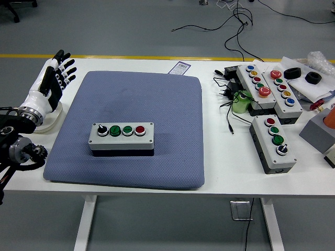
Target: Pick up the button,place it on the desk,press the button,press the button
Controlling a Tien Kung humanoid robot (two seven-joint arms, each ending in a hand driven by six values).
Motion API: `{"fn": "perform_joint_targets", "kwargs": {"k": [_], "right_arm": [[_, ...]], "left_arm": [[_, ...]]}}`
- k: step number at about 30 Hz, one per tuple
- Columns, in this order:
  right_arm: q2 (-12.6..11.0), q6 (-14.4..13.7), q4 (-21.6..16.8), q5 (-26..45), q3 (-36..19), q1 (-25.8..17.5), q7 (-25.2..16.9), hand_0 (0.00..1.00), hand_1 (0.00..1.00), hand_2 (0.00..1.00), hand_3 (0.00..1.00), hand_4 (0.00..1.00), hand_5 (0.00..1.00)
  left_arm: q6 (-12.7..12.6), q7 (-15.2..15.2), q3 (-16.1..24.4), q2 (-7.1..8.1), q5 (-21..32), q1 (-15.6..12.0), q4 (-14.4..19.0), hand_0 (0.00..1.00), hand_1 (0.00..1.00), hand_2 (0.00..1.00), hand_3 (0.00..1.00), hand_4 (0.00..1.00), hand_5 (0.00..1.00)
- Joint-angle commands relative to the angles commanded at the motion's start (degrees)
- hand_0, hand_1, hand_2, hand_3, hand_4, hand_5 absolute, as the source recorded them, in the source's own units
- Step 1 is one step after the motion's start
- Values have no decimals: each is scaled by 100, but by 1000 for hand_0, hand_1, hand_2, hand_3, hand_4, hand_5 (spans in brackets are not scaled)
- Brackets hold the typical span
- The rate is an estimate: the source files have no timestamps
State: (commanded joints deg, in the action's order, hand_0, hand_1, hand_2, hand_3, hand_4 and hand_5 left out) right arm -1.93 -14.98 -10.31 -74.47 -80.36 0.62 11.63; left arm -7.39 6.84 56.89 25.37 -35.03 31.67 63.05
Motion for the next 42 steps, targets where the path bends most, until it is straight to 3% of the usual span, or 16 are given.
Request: {"fn": "perform_joint_targets", "kwargs": {"k": [42], "right_arm": [[5,-3,0,-3,-11,-23,20,637,694,740,645,354,147]], "left_arm": [[-104,-32,-3,-6,31,11,-4,943,968,998,998,703,998]]}}
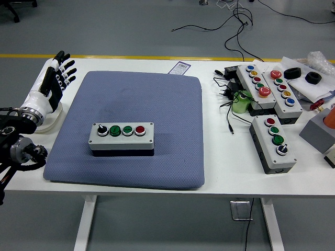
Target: Pick up the button,place it on the desk,press the button,press the button
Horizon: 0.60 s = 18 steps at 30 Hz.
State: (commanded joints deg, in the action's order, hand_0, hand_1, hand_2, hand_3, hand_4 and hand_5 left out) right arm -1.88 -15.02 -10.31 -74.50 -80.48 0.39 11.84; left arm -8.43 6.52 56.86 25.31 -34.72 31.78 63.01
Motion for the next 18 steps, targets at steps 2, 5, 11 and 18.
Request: {"fn": "perform_joint_targets", "kwargs": {"k": [2,5,11,18], "right_arm": [[-1,0,0,0,2,0,1,637,694,740,645,354,147],[-5,2,0,2,4,-1,-1,637,695,740,645,354,148],[-5,-1,0,18,12,7,-3,637,694,740,645,354,148],[-6,-3,0,17,7,18,-8,637,695,740,644,353,148]], "left_arm": [[-6,6,7,2,9,0,1,943,968,998,998,703,998],[-4,6,15,4,9,2,4,946,969,998,998,703,998],[3,1,16,4,10,12,1,941,968,998,998,705,998],[0,-1,26,8,9,24,0,940,966,998,998,706,998]]}}
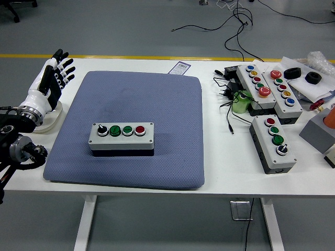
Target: Pick up the button,place it on the desk,press the button,press the button
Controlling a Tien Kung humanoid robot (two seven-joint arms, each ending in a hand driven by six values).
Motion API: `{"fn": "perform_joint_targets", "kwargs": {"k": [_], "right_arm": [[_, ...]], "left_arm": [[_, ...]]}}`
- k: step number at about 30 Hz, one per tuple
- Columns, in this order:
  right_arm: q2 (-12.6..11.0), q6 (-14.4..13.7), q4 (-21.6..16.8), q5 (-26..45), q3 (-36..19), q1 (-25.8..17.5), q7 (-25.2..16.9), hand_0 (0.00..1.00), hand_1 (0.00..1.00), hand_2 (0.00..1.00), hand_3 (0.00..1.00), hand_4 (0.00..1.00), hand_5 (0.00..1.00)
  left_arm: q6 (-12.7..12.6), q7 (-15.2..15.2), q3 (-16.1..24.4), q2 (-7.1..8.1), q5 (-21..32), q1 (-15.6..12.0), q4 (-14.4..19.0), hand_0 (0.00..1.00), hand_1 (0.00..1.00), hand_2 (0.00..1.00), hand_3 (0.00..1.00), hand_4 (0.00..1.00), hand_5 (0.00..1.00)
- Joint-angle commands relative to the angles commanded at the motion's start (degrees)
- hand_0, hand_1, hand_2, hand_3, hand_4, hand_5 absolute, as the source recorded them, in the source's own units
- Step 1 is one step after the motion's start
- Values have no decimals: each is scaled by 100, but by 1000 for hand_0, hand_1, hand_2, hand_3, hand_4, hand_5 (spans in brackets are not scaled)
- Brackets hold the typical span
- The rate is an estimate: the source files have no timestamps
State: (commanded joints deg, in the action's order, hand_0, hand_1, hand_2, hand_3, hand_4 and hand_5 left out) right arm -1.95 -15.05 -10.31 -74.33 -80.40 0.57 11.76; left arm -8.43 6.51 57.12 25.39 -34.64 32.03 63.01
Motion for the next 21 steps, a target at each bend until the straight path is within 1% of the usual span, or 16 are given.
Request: {"fn": "perform_joint_targets", "kwargs": {"k": [21], "right_arm": [[1,5,0,18,13,4,0,637,693,739,645,353,149]], "left_arm": [[20,-22,40,1,-15,-25,-14,936,964,998,998,704,998]]}}
